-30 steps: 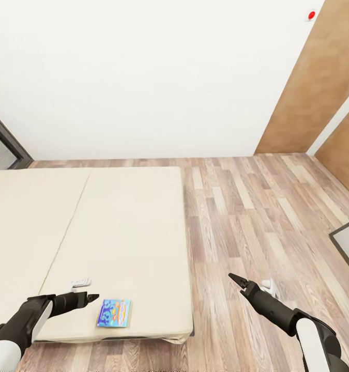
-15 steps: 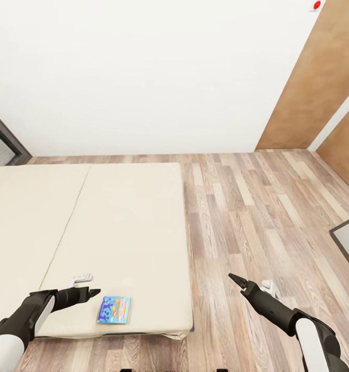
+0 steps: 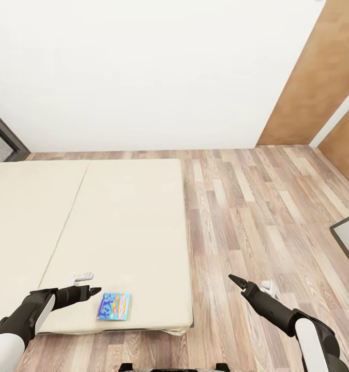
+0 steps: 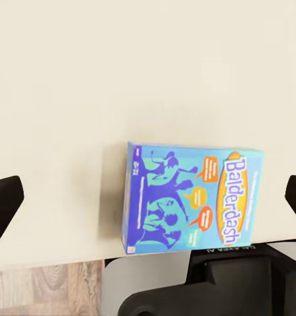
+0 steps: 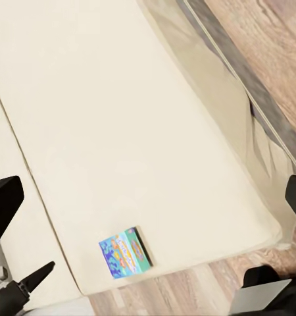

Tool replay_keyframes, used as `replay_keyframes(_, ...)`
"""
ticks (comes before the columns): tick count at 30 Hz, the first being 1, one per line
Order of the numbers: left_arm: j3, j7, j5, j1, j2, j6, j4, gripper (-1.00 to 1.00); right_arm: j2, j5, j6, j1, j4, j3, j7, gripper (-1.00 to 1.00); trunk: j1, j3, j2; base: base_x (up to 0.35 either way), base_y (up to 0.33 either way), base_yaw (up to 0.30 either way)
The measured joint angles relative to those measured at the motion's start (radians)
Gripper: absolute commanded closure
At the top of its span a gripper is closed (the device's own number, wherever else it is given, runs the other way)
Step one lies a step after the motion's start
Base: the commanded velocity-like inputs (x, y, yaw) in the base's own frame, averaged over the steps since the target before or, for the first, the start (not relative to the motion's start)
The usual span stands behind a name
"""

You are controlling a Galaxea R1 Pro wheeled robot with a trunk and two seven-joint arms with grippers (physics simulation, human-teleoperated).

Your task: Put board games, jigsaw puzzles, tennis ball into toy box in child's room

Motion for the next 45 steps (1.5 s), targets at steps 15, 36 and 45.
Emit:
replay_keyframes(15,0.001,-0.007,0.000,0.000,-0.007,-0.005,0.001,-1.00,0.000,0.002,0.000,0.000,0.003,-0.001,0.000,-1.00,0.000,-0.025,0.000,0.000,0.000,0.000)
replay_keyframes(36,0.001,-0.057,0.001,0.000,-0.004,-0.003,0.001,-1.00,0.000,0.002,0.000,0.000,0.003,-0.003,0.000,-1.00,0.000,-0.059,0.000,0.000,0.000,0.000)
replay_keyframes(45,0.001,-0.124,0.000,0.000,0.000,0.001,0.001,-1.00,-0.001,0.001,0.000,0.000,0.003,-0.004,0.001,-1.00,0.000,-0.074,0.000,0.000,0.000,0.000)
